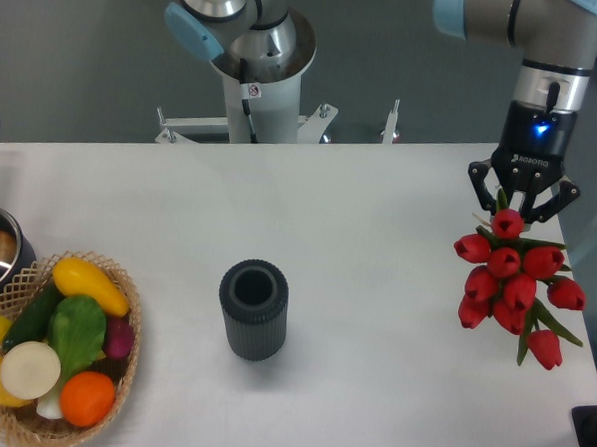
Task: Insert the flowers into the vase
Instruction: 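Hold the red tulip bunch by the stems in the gripper and lift slightly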
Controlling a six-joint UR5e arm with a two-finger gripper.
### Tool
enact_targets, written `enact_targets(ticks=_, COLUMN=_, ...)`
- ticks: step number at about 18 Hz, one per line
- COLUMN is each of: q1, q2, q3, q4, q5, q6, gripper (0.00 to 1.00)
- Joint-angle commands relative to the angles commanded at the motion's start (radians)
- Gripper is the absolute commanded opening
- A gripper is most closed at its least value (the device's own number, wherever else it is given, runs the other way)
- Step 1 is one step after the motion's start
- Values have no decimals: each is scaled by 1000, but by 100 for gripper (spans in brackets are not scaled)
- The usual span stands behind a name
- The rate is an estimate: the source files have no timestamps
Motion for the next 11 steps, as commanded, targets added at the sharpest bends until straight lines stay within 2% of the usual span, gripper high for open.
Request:
enact_targets(ticks=3, q1=3, q2=0, q3=-3, q4=5, q5=-3, q6=0, gripper=23)
enact_targets(ticks=11, q1=34, q2=-2, q3=-15, q4=6, q5=-122, q6=6, gripper=23)
